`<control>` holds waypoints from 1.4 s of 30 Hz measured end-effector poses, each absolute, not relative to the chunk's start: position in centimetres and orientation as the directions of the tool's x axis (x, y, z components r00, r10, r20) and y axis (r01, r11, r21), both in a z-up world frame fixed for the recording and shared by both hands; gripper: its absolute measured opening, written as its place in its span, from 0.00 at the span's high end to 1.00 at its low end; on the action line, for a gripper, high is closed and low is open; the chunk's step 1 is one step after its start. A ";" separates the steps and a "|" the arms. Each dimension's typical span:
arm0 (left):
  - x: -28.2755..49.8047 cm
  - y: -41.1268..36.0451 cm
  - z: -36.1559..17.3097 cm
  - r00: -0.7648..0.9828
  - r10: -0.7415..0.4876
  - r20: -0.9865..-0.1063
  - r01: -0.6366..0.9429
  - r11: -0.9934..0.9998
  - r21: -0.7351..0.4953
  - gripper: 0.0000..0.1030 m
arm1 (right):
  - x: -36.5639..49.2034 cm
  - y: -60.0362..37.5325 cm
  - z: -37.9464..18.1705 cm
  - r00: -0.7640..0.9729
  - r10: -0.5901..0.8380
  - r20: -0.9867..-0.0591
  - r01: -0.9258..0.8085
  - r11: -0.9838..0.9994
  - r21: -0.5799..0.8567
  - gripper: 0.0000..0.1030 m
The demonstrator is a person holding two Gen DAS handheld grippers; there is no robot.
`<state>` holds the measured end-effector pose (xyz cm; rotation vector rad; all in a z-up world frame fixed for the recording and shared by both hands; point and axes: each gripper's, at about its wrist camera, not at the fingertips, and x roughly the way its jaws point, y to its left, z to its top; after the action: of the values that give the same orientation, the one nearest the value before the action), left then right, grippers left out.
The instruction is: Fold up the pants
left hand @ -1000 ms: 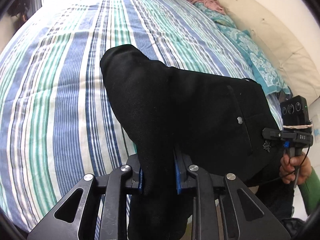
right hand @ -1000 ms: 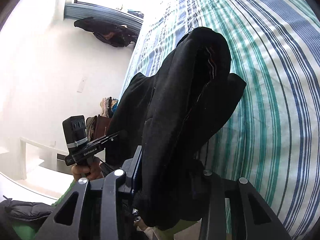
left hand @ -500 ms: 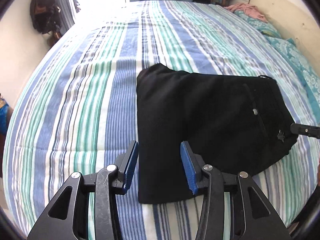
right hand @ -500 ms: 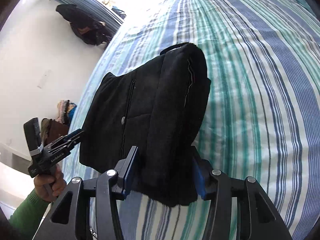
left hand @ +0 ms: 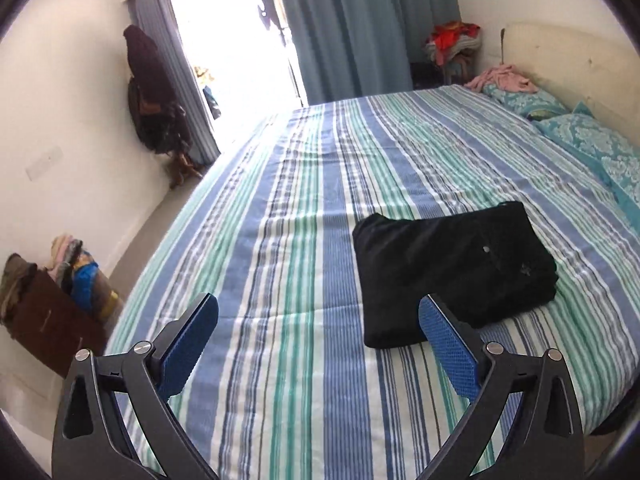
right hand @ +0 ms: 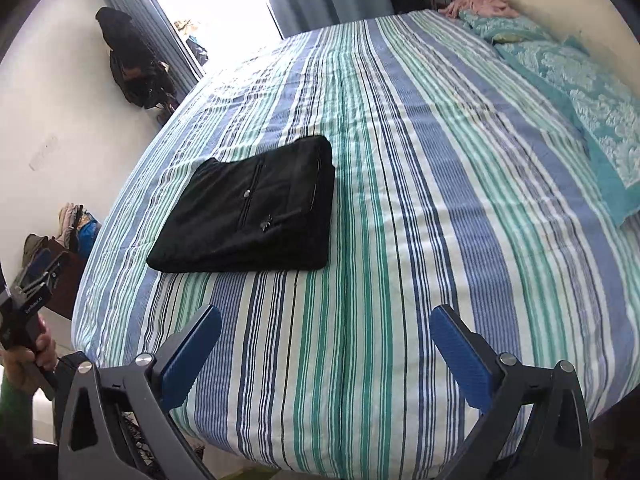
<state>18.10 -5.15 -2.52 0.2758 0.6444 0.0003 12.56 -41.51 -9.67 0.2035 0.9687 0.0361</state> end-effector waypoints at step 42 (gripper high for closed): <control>7.0 -6.4 -2.4 0.619 -0.014 -0.785 0.111 0.991 0.070 0.02 | 2.3 -26.5 -4.0 0.674 -0.123 -0.729 0.072 0.992 -0.101 0.00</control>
<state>7.03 -6.43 -2.36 0.1158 0.9011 -0.0723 2.29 -26.50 -3.96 -0.0655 0.8243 -0.1098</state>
